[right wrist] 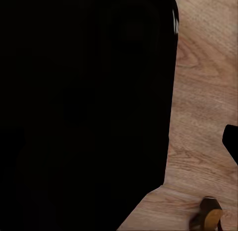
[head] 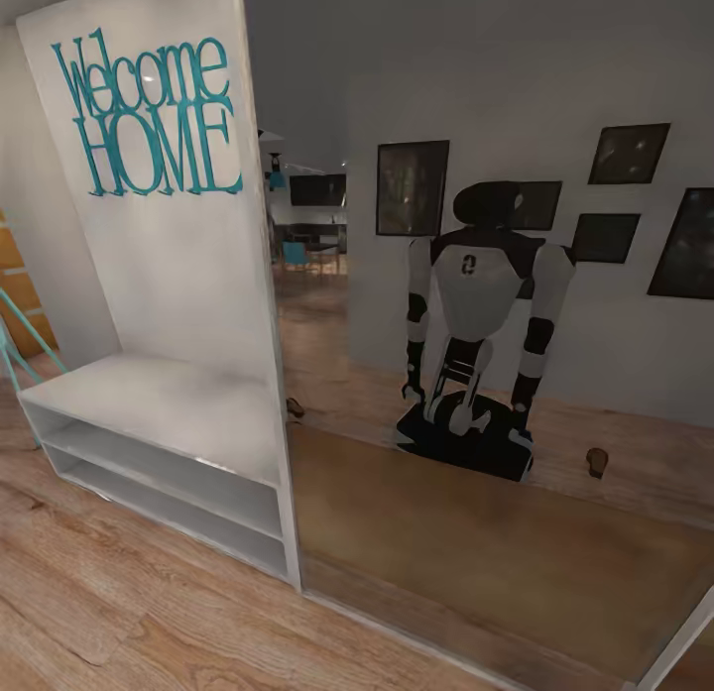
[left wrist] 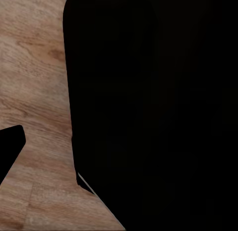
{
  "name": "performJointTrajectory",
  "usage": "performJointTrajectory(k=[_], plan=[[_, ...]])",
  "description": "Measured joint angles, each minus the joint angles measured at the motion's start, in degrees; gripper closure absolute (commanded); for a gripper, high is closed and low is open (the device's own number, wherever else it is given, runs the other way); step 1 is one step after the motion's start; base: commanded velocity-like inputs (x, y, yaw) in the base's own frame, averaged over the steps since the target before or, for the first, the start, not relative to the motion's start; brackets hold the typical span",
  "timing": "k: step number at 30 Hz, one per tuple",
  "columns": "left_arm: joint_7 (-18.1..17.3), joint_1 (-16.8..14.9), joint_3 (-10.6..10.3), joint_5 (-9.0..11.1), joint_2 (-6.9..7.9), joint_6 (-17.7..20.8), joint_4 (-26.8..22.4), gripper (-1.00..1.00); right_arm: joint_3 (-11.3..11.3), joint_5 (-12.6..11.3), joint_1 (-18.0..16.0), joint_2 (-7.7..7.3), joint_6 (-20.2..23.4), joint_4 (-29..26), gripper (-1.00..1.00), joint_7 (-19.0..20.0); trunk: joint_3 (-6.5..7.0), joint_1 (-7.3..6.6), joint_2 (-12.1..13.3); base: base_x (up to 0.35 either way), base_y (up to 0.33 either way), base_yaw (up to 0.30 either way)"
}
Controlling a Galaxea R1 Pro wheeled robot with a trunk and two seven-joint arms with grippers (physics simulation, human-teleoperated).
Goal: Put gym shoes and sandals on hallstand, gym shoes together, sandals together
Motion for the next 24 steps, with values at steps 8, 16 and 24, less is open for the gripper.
performJointTrajectory(k=[8,16,24], plan=[[0.0,0.0,-0.1,0.2,-0.21,-0.3,-0.5,-1.00,0.1,0.1,-0.2,1.67,-0.1,-1.4,-1.00,-0.1,0.02,0.00,0.0,0.000,0.000,0.000],[-0.1,0.2,-0.2,0.2,-0.29,-0.3,-0.6,-1.00,0.1,0.2,-0.2,2.50,-0.1,-2.4,-1.00,-0.2,0.02,0.00,0.0,0.000,0.000,0.000],[-0.1,0.2,-0.4,0.0,-0.12,-0.3,-0.6,-1.00,0.1,0.2,-0.2,2.59,-0.2,-2.6,-1.00,-0.2,0.02,0.00,0.0,0.000,0.000,0.000]])
